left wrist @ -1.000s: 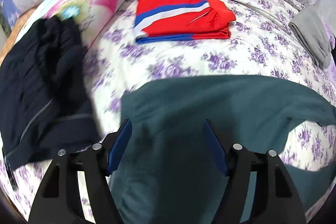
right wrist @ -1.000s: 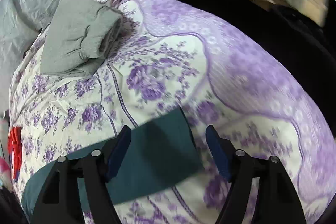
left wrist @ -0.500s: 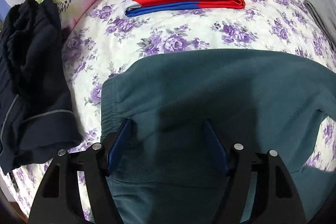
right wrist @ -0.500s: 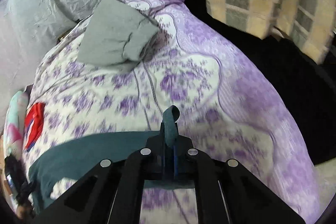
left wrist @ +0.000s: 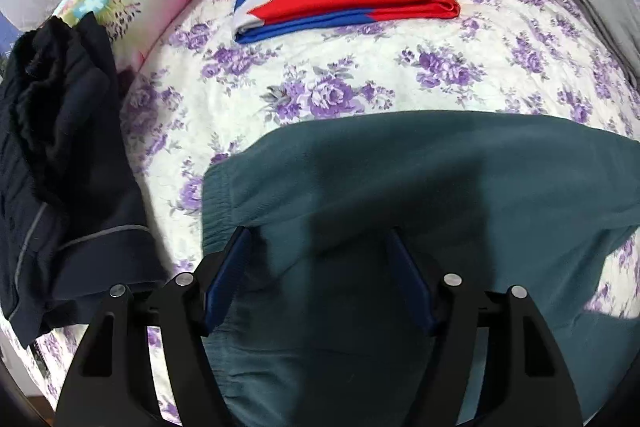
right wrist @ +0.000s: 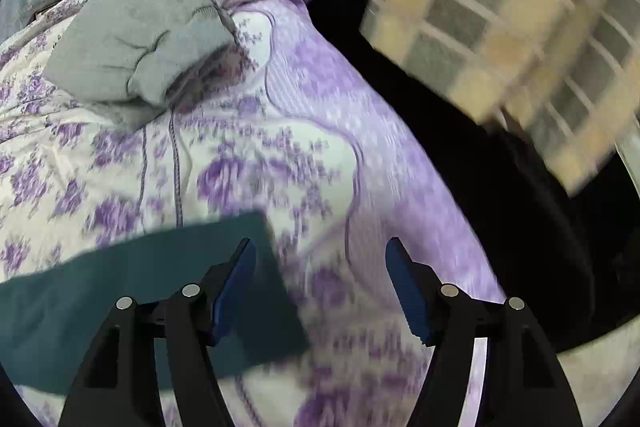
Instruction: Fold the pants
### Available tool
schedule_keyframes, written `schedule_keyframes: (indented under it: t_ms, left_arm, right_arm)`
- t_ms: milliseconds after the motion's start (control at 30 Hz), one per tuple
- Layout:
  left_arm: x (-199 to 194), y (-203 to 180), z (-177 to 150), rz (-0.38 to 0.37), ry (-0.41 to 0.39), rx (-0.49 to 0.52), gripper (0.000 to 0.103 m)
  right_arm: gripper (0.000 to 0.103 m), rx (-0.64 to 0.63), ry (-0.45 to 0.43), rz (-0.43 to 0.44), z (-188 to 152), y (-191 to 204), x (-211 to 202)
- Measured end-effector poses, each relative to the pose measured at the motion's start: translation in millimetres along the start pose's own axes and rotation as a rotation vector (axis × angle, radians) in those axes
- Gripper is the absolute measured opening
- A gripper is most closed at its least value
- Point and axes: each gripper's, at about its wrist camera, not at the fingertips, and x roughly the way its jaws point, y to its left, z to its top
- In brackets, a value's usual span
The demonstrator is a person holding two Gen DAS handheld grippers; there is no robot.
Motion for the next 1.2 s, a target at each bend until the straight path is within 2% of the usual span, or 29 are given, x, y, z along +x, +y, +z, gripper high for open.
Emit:
schedule_keyframes:
  t_ms: [67,100,133,167,200,233,333,367,433,500,567,633,667,733,767,800,833,867,933,967,1100,1200]
  left_arm:
    - [-3.3,7.1,-1.7,-0.011,-0.001,-0.01,0.068]
    - [-5.5,10.9,-3.2,-0.02,-0.001,-0.025,0.068]
    - [-3.8,16.4,0.5,-0.032,-0.004,-0.039,0.068]
    - [-4.7,17.7,-1.0,-0.041,-0.007,-0.048,0.068]
    - [-5.9,19.8,-2.7,-0.051,-0.009,-0.061,0.068]
    - [-6.5,20.9,-5.3,-0.055,-0.01,-0.068,0.068]
    - [-2.2,20.4,-12.0,-0.053,0.005,-0.062,0.068]
    - [0.0,19.0,-12.9,-0.045,0.011,-0.056,0.068]
    - [3.1,17.7,-21.2,-0.036,0.015,-0.05,0.068]
    - [5.8,17.9,-26.6,-0.029,0.025,-0.042,0.068]
    - [6.2,17.3,-26.1,-0.033,0.02,-0.041,0.068]
    - [6.7,16.2,-23.7,-0.033,0.025,-0.035,0.068]
    - [6.2,16.8,-23.0,-0.038,0.028,-0.035,0.068]
    - [-0.3,19.9,-19.6,-0.064,0.022,-0.025,0.068]
    - [-5.4,22.7,-17.5,-0.075,0.009,-0.011,0.068]
    - [-9.0,25.5,-16.0,-0.077,-0.002,0.0,0.068]
    - [-13.2,30.3,-13.5,-0.079,-0.015,0.012,0.068]
    - [-15.2,33.7,-10.1,-0.083,-0.022,0.018,0.068]
    - [-16.6,42.3,1.3,-0.087,-0.034,0.019,0.069]
    - [-14.4,46.3,4.4,-0.08,-0.039,0.015,0.069]
    - [-0.4,55.1,18.1,-0.076,-0.024,0.011,0.069]
    - [14.8,57.9,25.5,-0.103,0.008,0.009,0.069]
  right_arm:
    - [0.068,0.061,0.02,0.061,-15.5,-10.7,-7.5]
    - [0.068,0.097,0.064,0.134,-25.4,-15.0,-4.4]
    - [0.067,0.106,0.1,0.171,-30.7,-13.7,0.2]
    - [0.062,0.105,0.129,0.187,-35.9,-11.7,6.6]
    - [0.052,0.107,0.156,0.196,-39.8,-8.4,15.6]
    - [0.047,0.129,0.167,0.218,-40.8,-6.6,23.1]
    - [0.032,0.202,0.15,0.292,-36.9,-4.8,35.2]
    - [0.007,0.218,0.151,0.311,-34.9,-5.7,37.7]
    - [0.003,0.219,0.132,0.288,-28.3,-9.2,30.8]
    - [0.003,0.186,0.057,0.222,-20.2,-15.3,13.8]
    - [0.005,0.147,0.057,0.167,-16.1,-16.0,13.6]
    - [0.044,0.049,0.167,0.022,-16.2,-6.4,34.9]
    - [0.065,0.022,0.182,-0.036,-15.8,-2.9,36.1]
    - [0.065,0.04,0.121,-0.07,-11.6,-0.3,21.0]
    - [0.065,0.04,0.057,-0.102,-8.5,7.3,4.0]
    - [0.065,0.029,0.015,-0.097,-7.0,15.7,-7.2]
    - [0.066,0.013,-0.027,-0.059,-5.8,26.2,-18.2]
    - [0.068,-0.016,-0.056,0.036,-5.1,42.3,-28.5]
    - [0.07,-0.123,-0.033,0.308,-6.6,88.5,-40.6]
    - [0.07,-0.197,-0.017,0.39,-10.6,120.1,-46.0]
    - [0.07,-0.39,0.023,0.563,-25.8,206.4,-53.8]
    - [0.07,-0.553,0.053,0.614,-38.9,265.5,-56.6]
